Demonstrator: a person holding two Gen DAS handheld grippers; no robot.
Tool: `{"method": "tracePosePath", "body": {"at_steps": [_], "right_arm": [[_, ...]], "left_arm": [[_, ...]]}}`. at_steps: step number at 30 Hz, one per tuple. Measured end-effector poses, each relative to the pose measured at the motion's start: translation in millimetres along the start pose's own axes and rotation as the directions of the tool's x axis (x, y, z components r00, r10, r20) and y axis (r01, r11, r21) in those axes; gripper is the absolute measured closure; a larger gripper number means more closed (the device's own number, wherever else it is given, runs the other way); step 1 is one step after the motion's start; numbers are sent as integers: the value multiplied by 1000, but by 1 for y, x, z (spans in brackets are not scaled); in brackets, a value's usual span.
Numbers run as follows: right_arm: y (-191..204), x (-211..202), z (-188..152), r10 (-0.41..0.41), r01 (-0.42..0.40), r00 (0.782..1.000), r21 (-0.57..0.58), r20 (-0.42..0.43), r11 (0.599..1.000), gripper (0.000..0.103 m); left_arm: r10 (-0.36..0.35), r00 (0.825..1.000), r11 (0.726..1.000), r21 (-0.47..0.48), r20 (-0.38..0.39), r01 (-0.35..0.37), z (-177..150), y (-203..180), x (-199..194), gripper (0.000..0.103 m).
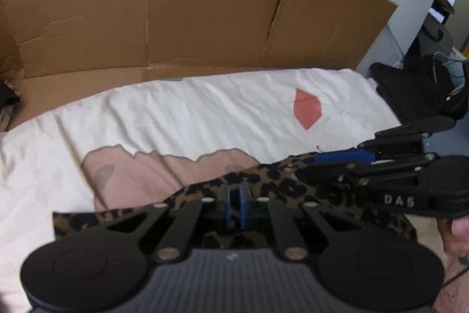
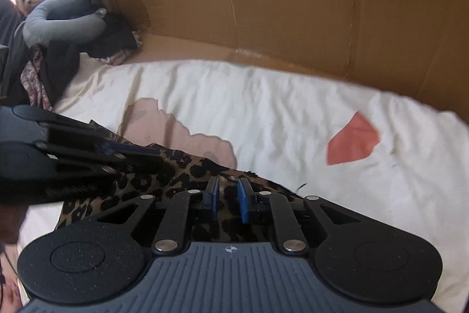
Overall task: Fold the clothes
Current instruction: 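Bring the right tool beside the left tool and flatten the folded trousers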
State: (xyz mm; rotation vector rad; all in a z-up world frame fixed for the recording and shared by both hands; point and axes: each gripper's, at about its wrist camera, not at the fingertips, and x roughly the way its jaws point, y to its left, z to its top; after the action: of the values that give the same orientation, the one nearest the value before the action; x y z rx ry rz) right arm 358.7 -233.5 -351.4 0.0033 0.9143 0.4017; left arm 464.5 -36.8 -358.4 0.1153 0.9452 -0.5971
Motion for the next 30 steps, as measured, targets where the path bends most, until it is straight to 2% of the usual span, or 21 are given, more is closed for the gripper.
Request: {"method": "tracePosePath", "body": {"at_steps": [4,10,14,17,20,22,25,30], "right_arm": [[9,-17,-10,34,-34,999,-22,12,999,83],[36,-27,-33,73,-75,997,-97,-16,992,82],[48,-36,-49,89,-91,996,-137,-24,986,82],[52,-36,-58,103,-108,994,-137,-46,985,80],[54,-27,-67,70,-84,994,-171,-84,982,80],[50,-23,-72,34,-53,994,-187,-100,981,80],[33,-29,-76,5,-23,994,-169,-106,985,80],[2,-48,-83,-49,41,994,-84,-98,996,80]], "left_arm": [[-18,1000,1000,5,2,18,-11,-9,-16,96],[-76,997,997,-17,15,76,-34,-26,-28,94],[-43,999,998,36,8,42,-48,-37,-35,94],[-45,999,997,61,-14,46,-58,-41,-30,89],[-7,999,995,101,-37,10,-67,-39,-21,89],[15,999,992,122,-42,-10,-69,-32,-18,93],[64,997,990,130,-41,-58,-72,-19,-20,93],[86,996,993,85,-35,-83,-74,-2,-38,91]]}}
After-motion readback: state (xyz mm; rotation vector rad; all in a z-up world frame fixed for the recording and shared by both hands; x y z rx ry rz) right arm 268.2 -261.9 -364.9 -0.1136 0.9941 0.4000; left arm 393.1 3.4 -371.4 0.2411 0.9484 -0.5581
